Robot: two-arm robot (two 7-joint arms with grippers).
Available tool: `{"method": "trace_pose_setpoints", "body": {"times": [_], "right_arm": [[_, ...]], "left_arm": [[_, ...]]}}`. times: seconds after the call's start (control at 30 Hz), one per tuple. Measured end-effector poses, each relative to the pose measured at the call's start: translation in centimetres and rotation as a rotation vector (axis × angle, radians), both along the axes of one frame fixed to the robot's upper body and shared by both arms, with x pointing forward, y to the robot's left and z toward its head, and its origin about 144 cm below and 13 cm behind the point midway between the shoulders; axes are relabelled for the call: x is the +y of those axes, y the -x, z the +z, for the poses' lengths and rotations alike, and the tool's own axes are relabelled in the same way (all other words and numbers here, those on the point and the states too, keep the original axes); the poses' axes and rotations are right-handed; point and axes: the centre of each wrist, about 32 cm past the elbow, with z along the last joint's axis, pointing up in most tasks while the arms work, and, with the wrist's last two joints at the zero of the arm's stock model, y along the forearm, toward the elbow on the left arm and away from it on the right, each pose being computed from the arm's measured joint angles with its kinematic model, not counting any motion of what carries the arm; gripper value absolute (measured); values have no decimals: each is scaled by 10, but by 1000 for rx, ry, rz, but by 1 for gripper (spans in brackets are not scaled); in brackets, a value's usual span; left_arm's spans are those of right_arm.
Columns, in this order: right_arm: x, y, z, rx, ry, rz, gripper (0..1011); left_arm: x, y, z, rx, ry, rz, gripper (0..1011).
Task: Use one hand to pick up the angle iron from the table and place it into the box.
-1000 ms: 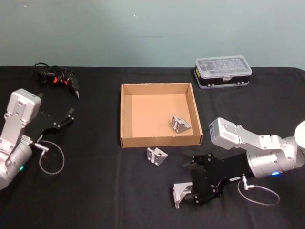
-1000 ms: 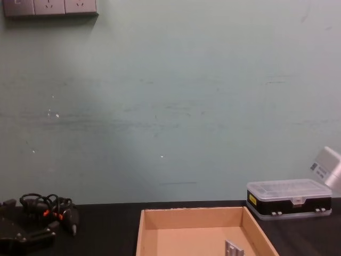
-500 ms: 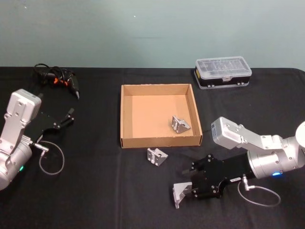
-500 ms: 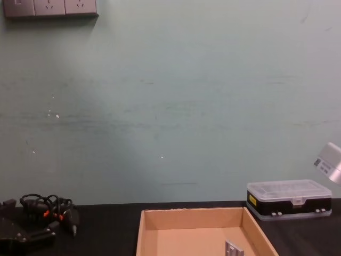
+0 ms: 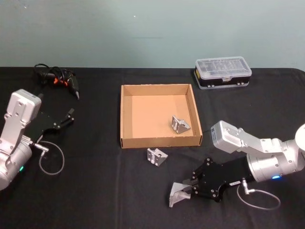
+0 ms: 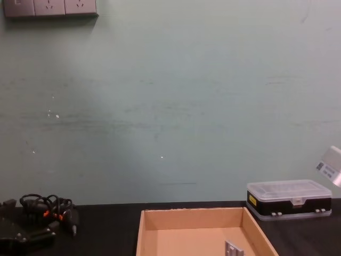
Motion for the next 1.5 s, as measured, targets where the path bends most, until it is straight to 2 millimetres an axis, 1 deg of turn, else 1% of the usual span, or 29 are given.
{"method": "trace_pose_setpoints", "body": {"times": [0.37,0.53,0.67,0.7,0.83,0.97,1.17,1.33,1.5], "right_arm": [[0,2,0,-2,-3,3,111],[0,6,6,-24,-28,-12,111],[0,11,16,-59,-68,-45,111],[0,11,16,-59,-68,-45,111],[0,18,29,-104,-111,-104,111],[1,21,35,-130,-134,-165,111],[7,22,42,-165,-191,-301,111],[20,18,45,-185,-234,-411,111],[33,11,43,-175,-269,-498,111]], "left_arm": [[0,0,0,0,0,0,1000],[0,0,0,0,0,0,1000],[0,0,0,0,0,0,1000],[0,0,0,0,0,0,1000],[0,0,0,0,0,0,1000],[0,0,0,0,0,0,1000],[0,0,0,0,0,0,1000],[0,0,0,0,0,0,1000],[0,0,0,0,0,0,1000]]}}
